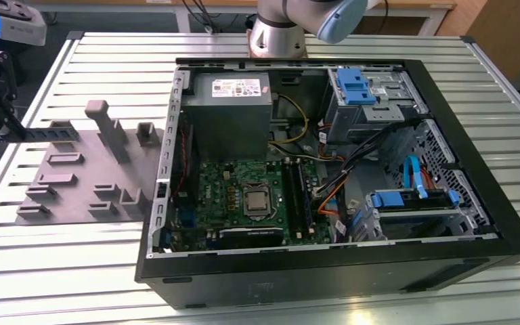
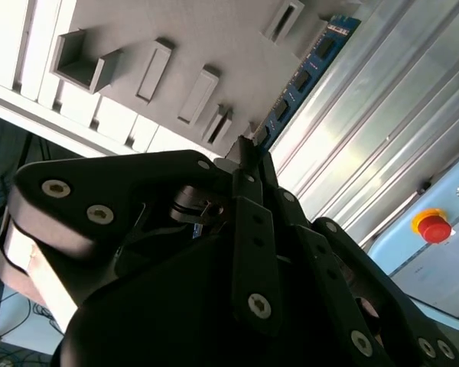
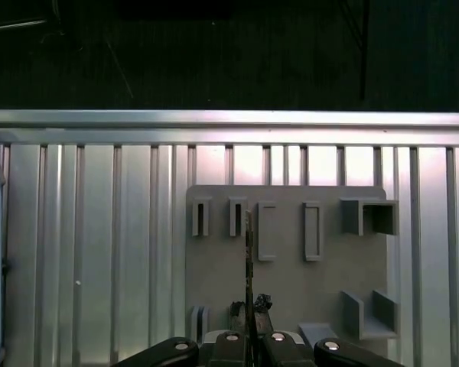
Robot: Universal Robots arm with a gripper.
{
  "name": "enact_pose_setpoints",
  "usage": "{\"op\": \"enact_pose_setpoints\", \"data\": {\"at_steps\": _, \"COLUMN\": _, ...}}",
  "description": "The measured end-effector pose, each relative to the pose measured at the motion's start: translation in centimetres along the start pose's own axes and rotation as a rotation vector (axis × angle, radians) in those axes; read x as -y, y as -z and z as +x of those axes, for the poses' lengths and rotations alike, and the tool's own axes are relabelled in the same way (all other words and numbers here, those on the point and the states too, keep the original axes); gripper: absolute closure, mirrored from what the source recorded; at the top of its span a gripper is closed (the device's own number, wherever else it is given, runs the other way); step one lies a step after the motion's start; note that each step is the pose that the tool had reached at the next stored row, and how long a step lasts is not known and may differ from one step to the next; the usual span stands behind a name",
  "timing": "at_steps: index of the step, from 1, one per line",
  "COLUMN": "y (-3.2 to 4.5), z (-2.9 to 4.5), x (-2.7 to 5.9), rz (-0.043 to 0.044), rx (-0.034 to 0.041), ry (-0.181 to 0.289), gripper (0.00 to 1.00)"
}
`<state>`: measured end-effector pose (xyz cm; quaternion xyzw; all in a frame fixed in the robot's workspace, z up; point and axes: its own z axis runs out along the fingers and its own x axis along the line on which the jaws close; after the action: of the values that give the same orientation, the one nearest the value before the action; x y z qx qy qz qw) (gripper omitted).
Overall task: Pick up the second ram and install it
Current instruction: 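Pick up the second ram and move it above second insertion slot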
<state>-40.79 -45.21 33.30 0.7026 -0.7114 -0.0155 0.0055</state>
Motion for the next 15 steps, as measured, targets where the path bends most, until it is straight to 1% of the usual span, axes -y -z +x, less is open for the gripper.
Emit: {"op": "enact_pose_setpoints", "data": {"at_steps": 15, "y": 2.36, "z": -0.03, "x": -0.07, "rz": 0.0000, "rx": 0.0000, "ry": 0.000, "gripper": 0.86}}
